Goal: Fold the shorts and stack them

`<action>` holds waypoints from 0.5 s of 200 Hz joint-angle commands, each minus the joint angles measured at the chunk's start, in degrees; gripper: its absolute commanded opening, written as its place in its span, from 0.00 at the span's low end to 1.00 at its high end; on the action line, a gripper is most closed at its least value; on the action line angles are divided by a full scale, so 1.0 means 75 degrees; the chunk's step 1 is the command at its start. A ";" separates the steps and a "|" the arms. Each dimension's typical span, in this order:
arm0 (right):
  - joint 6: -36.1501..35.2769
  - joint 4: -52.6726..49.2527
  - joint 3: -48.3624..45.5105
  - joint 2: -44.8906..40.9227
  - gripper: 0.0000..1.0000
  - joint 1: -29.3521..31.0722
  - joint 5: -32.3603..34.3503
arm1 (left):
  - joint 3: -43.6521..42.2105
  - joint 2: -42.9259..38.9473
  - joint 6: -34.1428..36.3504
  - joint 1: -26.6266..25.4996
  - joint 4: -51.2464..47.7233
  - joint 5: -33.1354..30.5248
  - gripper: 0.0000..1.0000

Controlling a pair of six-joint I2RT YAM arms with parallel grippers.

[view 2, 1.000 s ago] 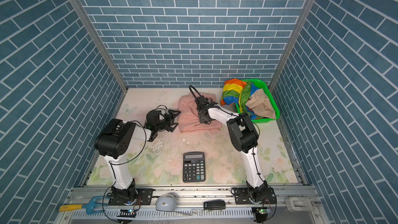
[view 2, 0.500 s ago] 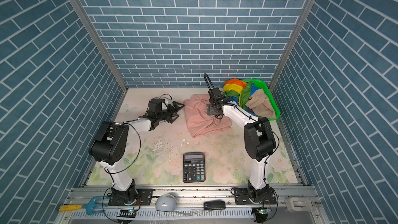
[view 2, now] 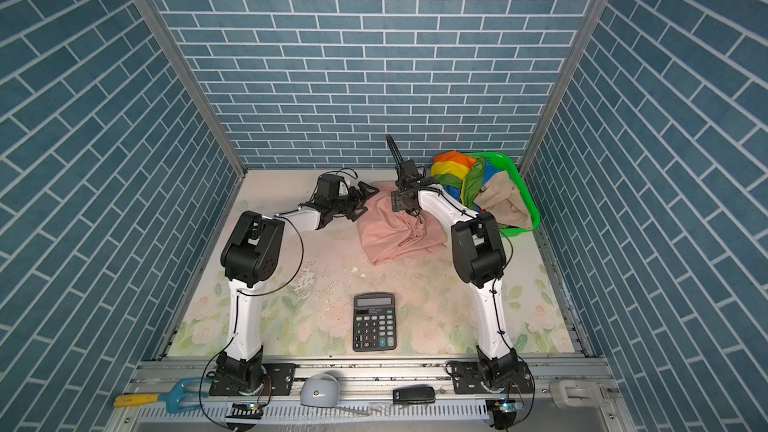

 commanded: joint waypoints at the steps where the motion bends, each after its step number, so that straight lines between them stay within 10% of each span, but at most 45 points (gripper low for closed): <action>1: -0.0414 -0.0203 0.0351 0.0267 0.76 -0.0165 -0.0351 | 0.0547 0.0228 -0.0044 0.0025 -0.0060 -0.0077 1.00; 60: -0.0498 -0.0102 0.0677 0.0675 0.01 -0.0661 -0.1072 | 0.0858 0.0793 -0.0057 0.0235 -0.0173 -0.0315 1.00; 100: -0.0399 0.0192 0.0226 0.0113 0.00 -0.1002 -0.1488 | 0.1032 0.1039 -0.0044 0.0425 -0.0212 -0.0348 1.00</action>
